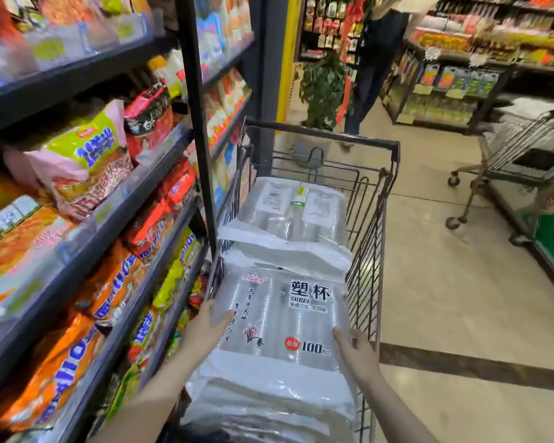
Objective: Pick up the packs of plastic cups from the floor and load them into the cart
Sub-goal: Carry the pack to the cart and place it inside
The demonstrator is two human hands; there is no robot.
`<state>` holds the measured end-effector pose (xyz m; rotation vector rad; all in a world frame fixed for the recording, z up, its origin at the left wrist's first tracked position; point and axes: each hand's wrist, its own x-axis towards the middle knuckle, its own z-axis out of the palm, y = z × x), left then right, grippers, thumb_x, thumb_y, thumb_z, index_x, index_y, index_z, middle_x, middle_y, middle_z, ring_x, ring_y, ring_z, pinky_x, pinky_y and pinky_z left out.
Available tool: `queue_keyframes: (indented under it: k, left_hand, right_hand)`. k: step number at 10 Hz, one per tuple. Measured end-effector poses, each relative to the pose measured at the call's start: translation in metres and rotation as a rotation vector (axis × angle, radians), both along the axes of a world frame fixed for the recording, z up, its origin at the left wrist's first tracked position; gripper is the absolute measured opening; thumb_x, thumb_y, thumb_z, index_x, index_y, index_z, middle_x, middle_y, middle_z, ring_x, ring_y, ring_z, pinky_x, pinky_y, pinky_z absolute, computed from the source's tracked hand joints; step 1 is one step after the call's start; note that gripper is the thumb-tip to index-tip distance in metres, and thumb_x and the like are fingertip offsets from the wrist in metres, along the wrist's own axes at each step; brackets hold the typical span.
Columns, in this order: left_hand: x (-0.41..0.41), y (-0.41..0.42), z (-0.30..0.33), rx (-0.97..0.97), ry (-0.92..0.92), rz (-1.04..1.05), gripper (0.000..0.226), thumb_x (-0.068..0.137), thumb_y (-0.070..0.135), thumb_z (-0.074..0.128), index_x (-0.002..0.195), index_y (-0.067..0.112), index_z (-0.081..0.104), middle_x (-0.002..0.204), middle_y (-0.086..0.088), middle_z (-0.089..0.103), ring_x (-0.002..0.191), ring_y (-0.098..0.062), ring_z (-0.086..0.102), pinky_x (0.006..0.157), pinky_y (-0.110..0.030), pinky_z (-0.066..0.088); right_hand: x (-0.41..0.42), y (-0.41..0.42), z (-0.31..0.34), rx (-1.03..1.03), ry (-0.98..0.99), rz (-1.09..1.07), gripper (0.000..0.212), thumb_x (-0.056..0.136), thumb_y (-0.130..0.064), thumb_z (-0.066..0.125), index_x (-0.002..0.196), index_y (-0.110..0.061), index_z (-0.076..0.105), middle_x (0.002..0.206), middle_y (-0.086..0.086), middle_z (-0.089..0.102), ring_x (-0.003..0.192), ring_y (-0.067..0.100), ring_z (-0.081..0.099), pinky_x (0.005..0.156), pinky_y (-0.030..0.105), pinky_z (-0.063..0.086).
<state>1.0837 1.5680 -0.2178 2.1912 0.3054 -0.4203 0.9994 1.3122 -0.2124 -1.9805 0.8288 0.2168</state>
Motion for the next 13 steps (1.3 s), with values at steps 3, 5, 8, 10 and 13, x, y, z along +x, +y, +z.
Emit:
queue_keyframes:
  k: [3,5,8,10,13]
  left_hand:
    - [0.009,-0.007,-0.011,0.015,-0.032,-0.016,0.055,0.090,0.035,0.055,0.136,0.011,0.036,0.136,-0.017,0.051,0.124,-0.032,0.048,0.094,-0.032,0.037]
    - [0.007,-0.008,-0.015,0.002,-0.040,-0.060,0.059,0.093,0.037,0.050,0.142,0.012,0.027,0.144,-0.013,0.042,0.130,-0.030,0.043,0.100,-0.033,0.035]
    - [0.005,-0.006,-0.017,0.092,-0.069,-0.105,0.063,0.094,0.039,0.045,0.144,0.009,0.023,0.150,-0.013,0.032,0.137,-0.027,0.033,0.108,-0.034,0.028]
    - [0.000,-0.008,-0.016,0.164,-0.051,-0.114,0.064,0.095,0.042,0.041,0.146,0.009,0.021,0.149,-0.015,0.033,0.137,-0.029,0.032,0.108,-0.038,0.030]
    - [-0.008,-0.007,0.007,0.223,-0.166,-0.096,0.056,0.093,0.029,0.049,0.138,-0.001,0.034,0.140,-0.024,0.041,0.130,-0.035,0.038,0.104,-0.039,0.032]
  right_hand:
    - [0.004,-0.004,-0.009,-0.005,-0.011,-0.005,0.053,0.095,-0.038,0.047,0.136,-0.006,0.038,0.130,0.013,0.054,0.111,0.029,0.052,0.085,0.027,0.036]
    - [0.005,-0.005,-0.010,0.032,-0.013,0.032,0.054,0.095,-0.041,0.045,0.137,-0.008,0.035,0.128,0.011,0.055,0.094,0.020,0.048,0.081,0.026,0.035]
    - [0.006,-0.009,-0.008,0.027,0.048,0.073,0.064,0.093,-0.046,0.045,0.140,-0.006,0.030,0.133,0.015,0.052,0.117,0.032,0.054,0.099,0.037,0.043]
    - [0.007,-0.010,0.000,0.066,-0.008,0.013,0.053,0.091,-0.034,0.055,0.133,-0.006,0.040,0.127,0.015,0.057,0.109,0.032,0.060,0.095,0.044,0.048]
    - [-0.004,-0.015,0.027,-0.069,-0.099,0.111,0.052,0.094,-0.027,0.051,0.138,-0.005,0.035,0.125,0.015,0.055,0.113,0.030,0.053,0.093,0.033,0.044]
